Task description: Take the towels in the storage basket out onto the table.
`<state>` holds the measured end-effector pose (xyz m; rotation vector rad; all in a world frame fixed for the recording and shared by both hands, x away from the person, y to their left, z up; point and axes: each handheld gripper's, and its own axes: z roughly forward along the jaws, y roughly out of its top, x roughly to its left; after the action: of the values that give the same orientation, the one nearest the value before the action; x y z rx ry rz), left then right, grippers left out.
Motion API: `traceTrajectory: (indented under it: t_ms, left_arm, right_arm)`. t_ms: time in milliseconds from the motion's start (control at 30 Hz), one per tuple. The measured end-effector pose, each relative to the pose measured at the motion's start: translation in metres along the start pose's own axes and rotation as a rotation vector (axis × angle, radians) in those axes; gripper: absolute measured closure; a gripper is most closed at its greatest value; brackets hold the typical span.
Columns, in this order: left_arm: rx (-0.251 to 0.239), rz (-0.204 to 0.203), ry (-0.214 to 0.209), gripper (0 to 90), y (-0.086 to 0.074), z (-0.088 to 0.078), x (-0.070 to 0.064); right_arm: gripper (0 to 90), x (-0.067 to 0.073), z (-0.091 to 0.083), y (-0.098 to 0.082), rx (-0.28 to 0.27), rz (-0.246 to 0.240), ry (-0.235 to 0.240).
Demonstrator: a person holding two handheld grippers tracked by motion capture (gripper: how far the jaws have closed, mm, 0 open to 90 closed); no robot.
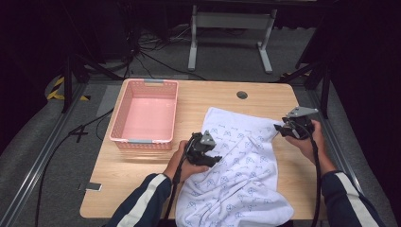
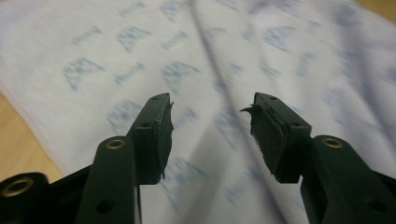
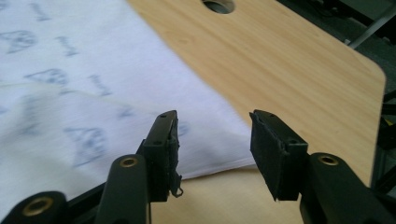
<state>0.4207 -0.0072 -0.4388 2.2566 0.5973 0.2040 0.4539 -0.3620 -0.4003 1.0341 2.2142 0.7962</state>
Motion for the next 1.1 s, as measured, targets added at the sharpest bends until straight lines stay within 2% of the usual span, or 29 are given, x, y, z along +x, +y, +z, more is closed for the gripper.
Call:
traceTrajectory:
  t_ms: [33,67,100,133,167,233,267,300,367,433,467,567,600,633,667,700,733,767,833,867,900,967,1000,1033,1067,1100]
  left_arm:
    - [0.001,-0.001,0.008,48.9,0.004,0.008,0.005]
    - [-0.005,-0.026,0.022,48.3,0.009,0.016,0.010]
    - [-0.023,-0.060,0.018,48.0,0.011,0.021,0.014]
    - [-0.023,-0.068,0.023,47.7,0.014,0.026,0.017]
    - [-0.030,-0.054,0.055,47.9,0.016,0.031,0.019]
    - [-0.021,-0.081,0.042,49.9,0.019,0.040,0.025]
    - [-0.004,-0.075,0.050,49.7,0.020,0.045,0.027]
    - [-0.006,-0.074,0.068,50.1,0.020,0.048,0.028]
    - [-0.014,-0.076,0.067,52.0,0.021,0.053,0.032]
    - [0.015,-0.078,0.088,52.3,0.023,0.060,0.036]
    - [0.005,-0.079,0.086,52.3,0.025,0.063,0.040]
    - [0.004,-0.077,0.116,54.5,0.029,0.067,0.048]
    - [-0.002,-0.088,0.137,55.2,0.030,0.069,0.053]
    - [-0.006,-0.093,0.155,57.0,0.031,0.070,0.056]
    - [-0.009,-0.100,0.169,56.9,0.032,0.071,0.060]
    - [-0.008,-0.106,0.184,57.6,0.034,0.072,0.064]
    - [-0.012,-0.124,0.222,57.6,0.035,0.074,0.069]
    - [-0.016,-0.121,0.250,60.8,0.036,0.074,0.072]
    - [-0.030,-0.155,0.273,60.8,0.038,0.077,0.083]
    - [-0.018,-0.155,0.368,64.0,0.040,0.079,0.085]
    - [-0.018,-0.155,0.368,64.0,0.040,0.079,0.085]
    - [-0.007,-0.177,0.412,63.9,0.042,0.079,0.089]
    - [0.006,-0.177,0.450,62.6,0.043,0.079,0.089]
    - [0.016,-0.183,0.442,59.9,0.043,0.077,0.088]
    - [-0.001,-0.196,0.402,58.3,0.043,0.076,0.088]
    - [-0.017,-0.198,0.343,55.0,0.043,0.072,0.085]
  right_arm:
    - [52.7,0.006,-0.003,-0.003,-0.017,0.004,0.058]
    - [54.9,0.014,-0.004,-0.005,-0.024,-0.003,0.099]
    - [56.9,0.025,-0.003,-0.008,-0.020,-0.022,0.151]
    - [60.3,0.032,-0.002,-0.011,-0.025,-0.014,0.224]
    - [63.9,0.039,0.000,-0.013,-0.023,-0.028,0.254]
    - [68.0,0.049,0.009,-0.015,0.015,-0.077,0.228]
    - [71.0,0.050,0.015,-0.016,0.028,-0.082,0.221]
    - [75.3,0.049,0.020,-0.018,0.040,-0.064,0.185]
    - [78.9,0.042,0.028,-0.022,0.048,-0.023,0.174]
    - [81.5,0.034,0.036,-0.024,0.054,-0.020,0.119]
    - [82.1,0.030,0.038,-0.023,0.060,-0.011,0.105]
    - [83.6,0.015,0.045,-0.021,0.078,0.026,0.054]
    - [83.7,0.011,0.046,-0.021,0.086,0.031,0.029]
    - [83.8,0.005,0.046,-0.022,0.101,0.039,-0.017]
    - [83.9,0.000,0.047,-0.023,0.105,0.043,-0.037]
    - [83.8,-0.011,0.049,-0.025,0.114,0.077,-0.083]
    - [83.8,-0.011,0.049,-0.025,0.114,0.077,-0.083]
    - [83.4,-0.019,0.051,-0.026,0.122,0.081,-0.119]
    - [79.3,-0.030,0.055,-0.027,0.111,0.088,-0.157]
    - [71.1,-0.036,0.057,-0.028,0.098,0.109,-0.181]
    - [71.1,-0.036,0.057,-0.028,0.098,0.109,-0.181]
    - [65.5,-0.036,0.056,-0.026,0.082,0.125,-0.186]
    - [62.7,-0.036,0.053,-0.026,0.072,0.122,-0.184]
    - [58.7,-0.034,0.049,-0.027,0.067,0.127,-0.174]
    - [55.7,-0.031,0.043,-0.027,0.058,0.124,-0.143]
    - [53.6,-0.027,0.036,-0.028,0.041,0.111,-0.102]
